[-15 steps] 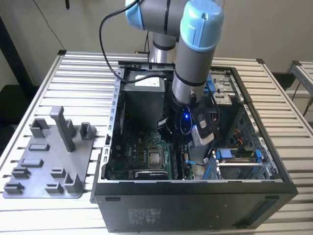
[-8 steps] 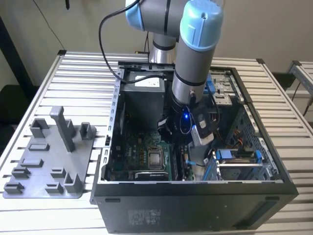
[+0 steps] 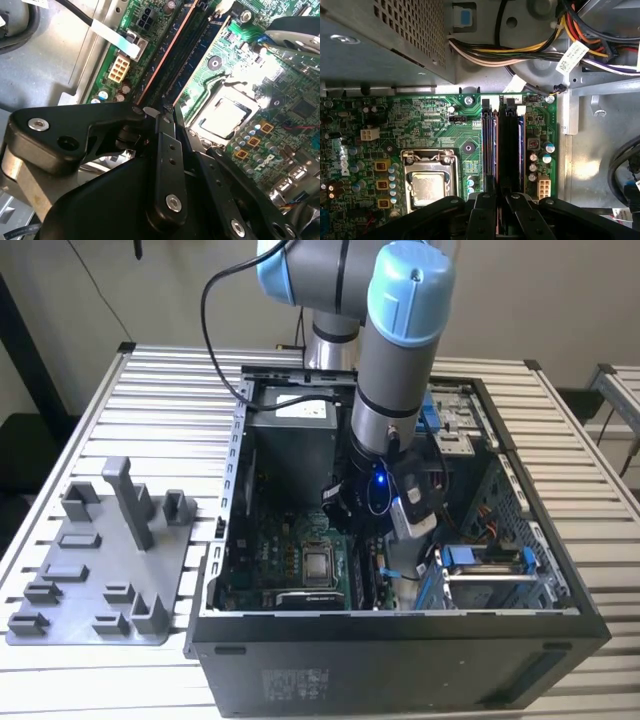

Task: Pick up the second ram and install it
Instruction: 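Insert the second ram into the second slot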

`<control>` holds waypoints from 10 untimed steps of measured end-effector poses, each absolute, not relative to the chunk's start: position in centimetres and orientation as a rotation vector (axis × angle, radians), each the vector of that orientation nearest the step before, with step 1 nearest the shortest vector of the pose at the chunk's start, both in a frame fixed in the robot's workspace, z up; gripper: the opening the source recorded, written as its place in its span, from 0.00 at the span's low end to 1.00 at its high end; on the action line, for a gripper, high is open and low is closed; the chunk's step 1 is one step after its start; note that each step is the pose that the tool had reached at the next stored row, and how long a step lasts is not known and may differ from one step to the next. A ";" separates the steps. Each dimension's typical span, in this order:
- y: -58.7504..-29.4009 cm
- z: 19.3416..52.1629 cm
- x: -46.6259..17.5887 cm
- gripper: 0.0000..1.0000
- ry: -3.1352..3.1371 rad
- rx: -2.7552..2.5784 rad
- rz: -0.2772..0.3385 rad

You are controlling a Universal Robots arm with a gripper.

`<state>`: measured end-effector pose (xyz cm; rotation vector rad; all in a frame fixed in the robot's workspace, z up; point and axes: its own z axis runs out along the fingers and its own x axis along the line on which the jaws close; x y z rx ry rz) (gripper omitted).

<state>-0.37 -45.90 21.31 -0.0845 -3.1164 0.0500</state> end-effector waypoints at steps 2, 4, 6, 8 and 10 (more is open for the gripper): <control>-45.9 21.3 -0.4 0.14 -3.116 -0.085 0.050; -45.9 21.3 -0.4 0.14 -3.116 -0.085 0.049; -45.9 21.3 -0.4 0.14 -3.116 -0.085 0.049; -45.9 21.3 -0.4 0.15 -3.116 -0.085 0.050; -45.9 21.3 -0.4 0.22 -3.116 -0.085 0.050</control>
